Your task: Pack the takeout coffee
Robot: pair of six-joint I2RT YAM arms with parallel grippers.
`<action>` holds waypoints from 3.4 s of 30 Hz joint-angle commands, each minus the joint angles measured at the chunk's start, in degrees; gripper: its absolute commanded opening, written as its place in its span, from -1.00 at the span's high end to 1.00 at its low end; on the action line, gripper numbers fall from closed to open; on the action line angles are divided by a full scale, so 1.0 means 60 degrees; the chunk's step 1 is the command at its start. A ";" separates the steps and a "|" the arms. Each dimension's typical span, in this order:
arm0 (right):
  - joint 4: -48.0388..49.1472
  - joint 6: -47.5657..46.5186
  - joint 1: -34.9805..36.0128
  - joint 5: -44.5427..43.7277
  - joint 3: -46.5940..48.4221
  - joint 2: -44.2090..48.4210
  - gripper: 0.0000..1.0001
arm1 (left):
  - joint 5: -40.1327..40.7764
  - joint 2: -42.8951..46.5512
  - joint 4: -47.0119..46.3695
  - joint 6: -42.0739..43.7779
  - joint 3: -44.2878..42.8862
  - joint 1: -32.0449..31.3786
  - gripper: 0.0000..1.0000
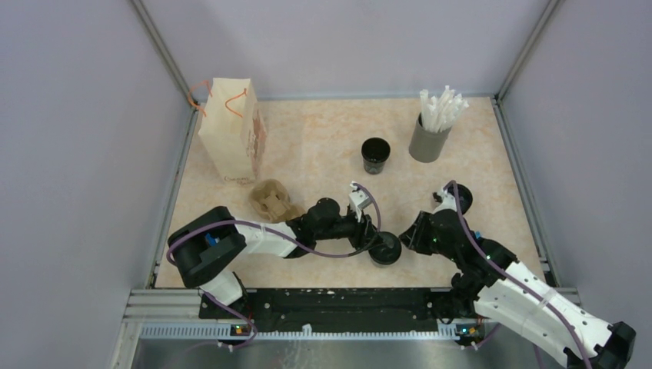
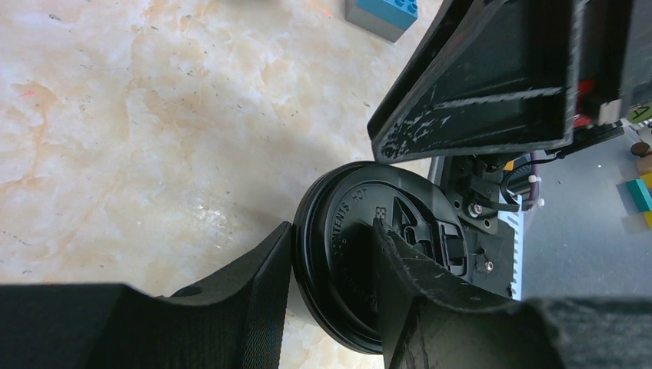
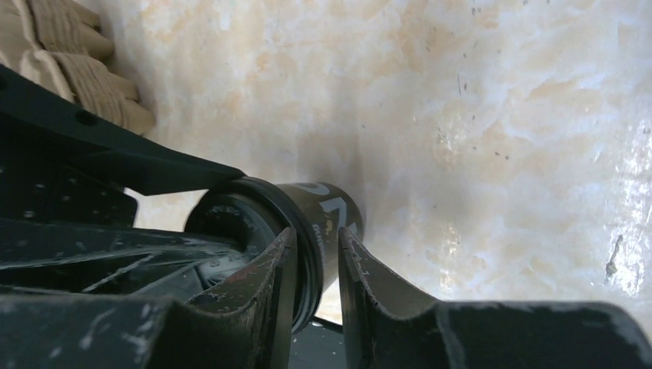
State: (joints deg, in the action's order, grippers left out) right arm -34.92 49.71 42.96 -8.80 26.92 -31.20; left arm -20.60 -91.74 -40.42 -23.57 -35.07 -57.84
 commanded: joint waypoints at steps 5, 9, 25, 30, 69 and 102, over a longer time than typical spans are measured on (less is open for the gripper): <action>0.1137 0.0514 -0.0070 0.0707 -0.0837 -0.0083 0.51 | 0.0168 -0.0580 0.2124 0.0710 0.0585 -0.0086 0.06; 0.1558 0.1026 -0.0070 0.1123 -0.1552 0.0103 0.55 | 0.0313 -0.0651 0.2123 0.0692 0.0640 -0.0086 0.07; 0.0814 0.2169 -0.0055 0.0990 -0.3107 0.2539 0.56 | 0.0835 -0.0870 0.1398 0.0076 0.1346 -0.0100 0.08; -0.0381 0.1223 -0.0055 -0.0585 -0.0695 0.1691 0.25 | 0.0787 -0.0143 0.2244 0.0027 0.0729 -0.0089 -0.16; -0.2238 -0.1247 0.3733 -0.1776 0.4287 -0.4574 -0.75 | 0.5114 0.9306 1.0466 0.0897 -0.0631 0.0009 -0.98; -0.2467 -0.0447 0.4618 -0.2449 0.4416 -0.6487 -0.52 | 0.4700 1.0264 1.1337 0.0919 -0.0648 -0.0012 -0.97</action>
State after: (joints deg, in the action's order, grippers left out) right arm -49.30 45.67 69.28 -23.05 52.90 -69.08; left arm 7.35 -30.50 28.36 -18.44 -39.18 -57.80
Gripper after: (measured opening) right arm 0.776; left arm 0.987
